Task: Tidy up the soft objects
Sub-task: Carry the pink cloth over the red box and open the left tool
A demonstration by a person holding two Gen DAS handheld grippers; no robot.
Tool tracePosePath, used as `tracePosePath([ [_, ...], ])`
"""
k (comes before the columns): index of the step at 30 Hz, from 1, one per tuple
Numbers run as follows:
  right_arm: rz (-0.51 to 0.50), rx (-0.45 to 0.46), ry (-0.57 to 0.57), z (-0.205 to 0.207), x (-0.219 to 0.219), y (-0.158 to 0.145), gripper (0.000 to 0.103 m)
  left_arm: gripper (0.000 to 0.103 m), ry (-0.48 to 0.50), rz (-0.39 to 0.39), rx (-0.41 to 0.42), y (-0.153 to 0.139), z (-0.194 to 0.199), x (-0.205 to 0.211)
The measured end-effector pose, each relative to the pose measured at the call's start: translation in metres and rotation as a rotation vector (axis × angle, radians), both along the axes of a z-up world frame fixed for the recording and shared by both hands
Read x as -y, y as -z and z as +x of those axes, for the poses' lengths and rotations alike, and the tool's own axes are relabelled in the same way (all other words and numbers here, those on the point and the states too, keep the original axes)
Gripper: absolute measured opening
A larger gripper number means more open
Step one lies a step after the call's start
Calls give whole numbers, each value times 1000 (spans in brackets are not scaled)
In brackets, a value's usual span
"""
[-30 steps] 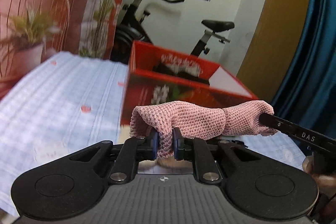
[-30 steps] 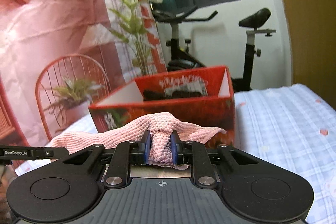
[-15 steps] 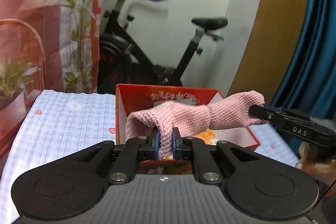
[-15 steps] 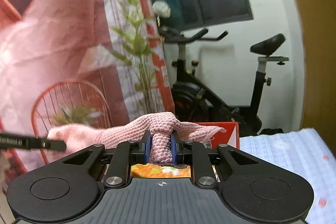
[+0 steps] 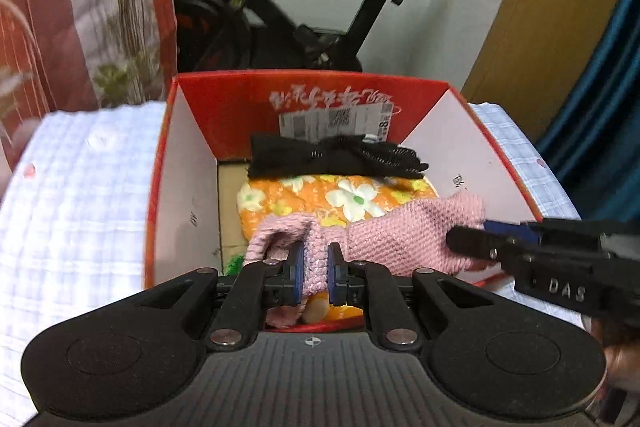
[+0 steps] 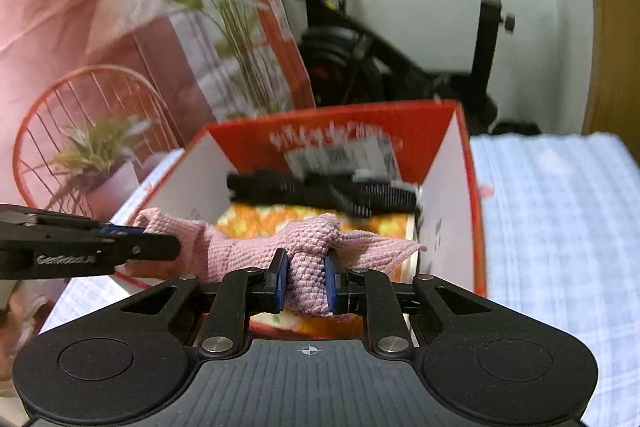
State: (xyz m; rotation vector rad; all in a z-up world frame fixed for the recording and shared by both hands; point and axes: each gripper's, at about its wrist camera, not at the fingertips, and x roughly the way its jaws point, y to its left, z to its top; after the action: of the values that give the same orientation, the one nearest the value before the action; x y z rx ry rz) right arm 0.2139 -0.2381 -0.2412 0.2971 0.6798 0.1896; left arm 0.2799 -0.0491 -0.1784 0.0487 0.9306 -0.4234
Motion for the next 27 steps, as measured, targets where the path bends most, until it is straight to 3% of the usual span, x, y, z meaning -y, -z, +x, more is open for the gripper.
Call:
tracePosePath([
  [5, 15, -53, 22, 11, -2, 14, 17, 13, -20, -16, -33, 11, 10, 6],
  [15, -6, -89, 57, 18, -3, 24, 22, 13, -7, -10, -11, 18, 13, 12],
  [17, -29, -60, 65, 13, -3, 22, 25, 22, 22, -17, 17, 12, 8, 9],
  [19, -59, -15, 72, 6, -3, 17, 30, 47, 40, -34, 54, 5, 1, 3],
  [20, -74, 13, 77, 2, -4, 14, 30, 51, 40, -44, 78, 1, -3, -2],
  [24, -96, 138, 136, -16, 2, 3, 42, 57, 13, -88, 185, -17, -22, -22],
  [27, -104, 216, 165, -32, 8, -1, 42, 58, -19, -122, 235, -24, -38, -39],
])
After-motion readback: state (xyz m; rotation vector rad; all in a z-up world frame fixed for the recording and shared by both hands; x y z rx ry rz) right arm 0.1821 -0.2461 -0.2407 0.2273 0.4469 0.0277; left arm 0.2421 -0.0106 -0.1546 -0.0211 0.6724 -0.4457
